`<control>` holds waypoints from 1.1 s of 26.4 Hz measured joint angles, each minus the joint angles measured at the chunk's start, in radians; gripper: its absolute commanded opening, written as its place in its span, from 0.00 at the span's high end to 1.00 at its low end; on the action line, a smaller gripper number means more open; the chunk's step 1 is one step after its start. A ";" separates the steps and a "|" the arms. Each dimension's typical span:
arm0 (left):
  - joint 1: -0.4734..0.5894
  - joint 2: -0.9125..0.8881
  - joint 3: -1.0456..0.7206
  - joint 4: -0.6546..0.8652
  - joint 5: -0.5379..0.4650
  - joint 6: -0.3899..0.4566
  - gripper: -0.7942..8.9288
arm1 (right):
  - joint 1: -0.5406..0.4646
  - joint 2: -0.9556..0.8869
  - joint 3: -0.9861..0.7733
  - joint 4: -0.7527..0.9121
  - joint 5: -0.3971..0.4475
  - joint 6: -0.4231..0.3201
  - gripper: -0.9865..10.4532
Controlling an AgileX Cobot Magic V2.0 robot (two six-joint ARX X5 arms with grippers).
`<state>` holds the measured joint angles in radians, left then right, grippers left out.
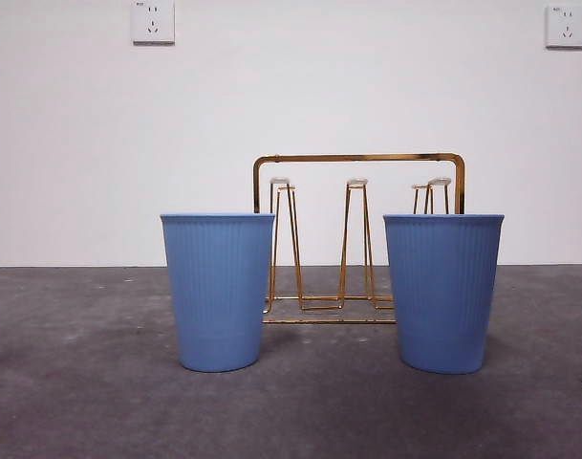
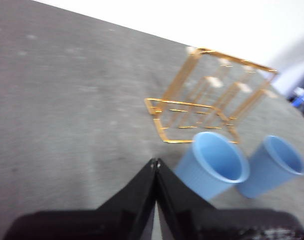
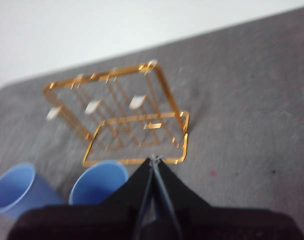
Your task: Pick up cup 1,put cup 1 in the cup rack,pick up cup 2,put cup 2 in the cup rack
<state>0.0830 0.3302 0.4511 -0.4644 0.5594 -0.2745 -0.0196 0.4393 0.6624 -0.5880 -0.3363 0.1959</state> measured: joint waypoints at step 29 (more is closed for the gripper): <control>-0.158 0.418 0.671 -0.447 0.183 0.177 0.20 | 0.027 0.542 0.544 -0.536 -0.115 -0.232 0.42</control>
<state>-0.0746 0.7486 1.1221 -0.9112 0.7422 -0.0975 0.0071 0.9817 1.2068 -1.1244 -0.4515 -0.0364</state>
